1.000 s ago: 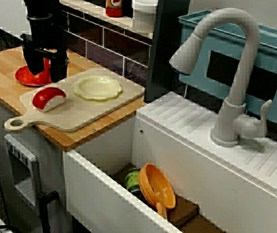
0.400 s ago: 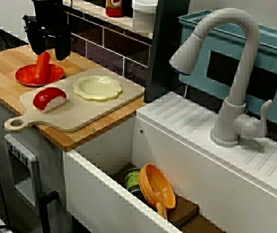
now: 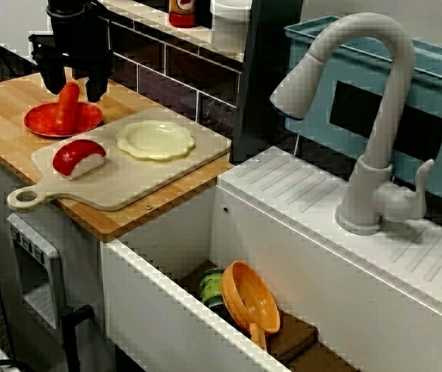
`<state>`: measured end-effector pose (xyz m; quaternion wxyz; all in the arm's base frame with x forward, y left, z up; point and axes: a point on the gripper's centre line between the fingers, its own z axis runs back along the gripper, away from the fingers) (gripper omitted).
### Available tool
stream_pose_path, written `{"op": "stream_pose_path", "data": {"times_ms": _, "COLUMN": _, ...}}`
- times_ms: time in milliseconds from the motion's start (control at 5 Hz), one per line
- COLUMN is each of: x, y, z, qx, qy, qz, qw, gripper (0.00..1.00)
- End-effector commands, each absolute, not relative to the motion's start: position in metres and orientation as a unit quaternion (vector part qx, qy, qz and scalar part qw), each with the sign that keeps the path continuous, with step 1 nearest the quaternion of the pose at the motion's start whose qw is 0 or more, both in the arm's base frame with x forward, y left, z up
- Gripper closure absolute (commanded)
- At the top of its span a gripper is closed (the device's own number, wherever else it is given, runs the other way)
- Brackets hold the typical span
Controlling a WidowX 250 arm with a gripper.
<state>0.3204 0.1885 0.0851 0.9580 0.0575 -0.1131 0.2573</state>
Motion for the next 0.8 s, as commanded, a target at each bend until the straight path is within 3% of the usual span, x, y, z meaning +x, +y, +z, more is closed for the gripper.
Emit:
{"op": "stream_pose_path", "data": {"times_ms": 0, "x": 0.312, "y": 0.2, "z": 0.099, "qx": 0.091, "qy": -0.141, "qz": 0.278, "qw": 0.946, "gripper": 0.0}}
{"op": "stream_pose_path", "data": {"times_ms": 600, "x": 0.315, "y": 0.223, "z": 0.093, "qx": 0.082, "qy": -0.136, "qz": 0.311, "qw": 0.937, "gripper": 0.0}}
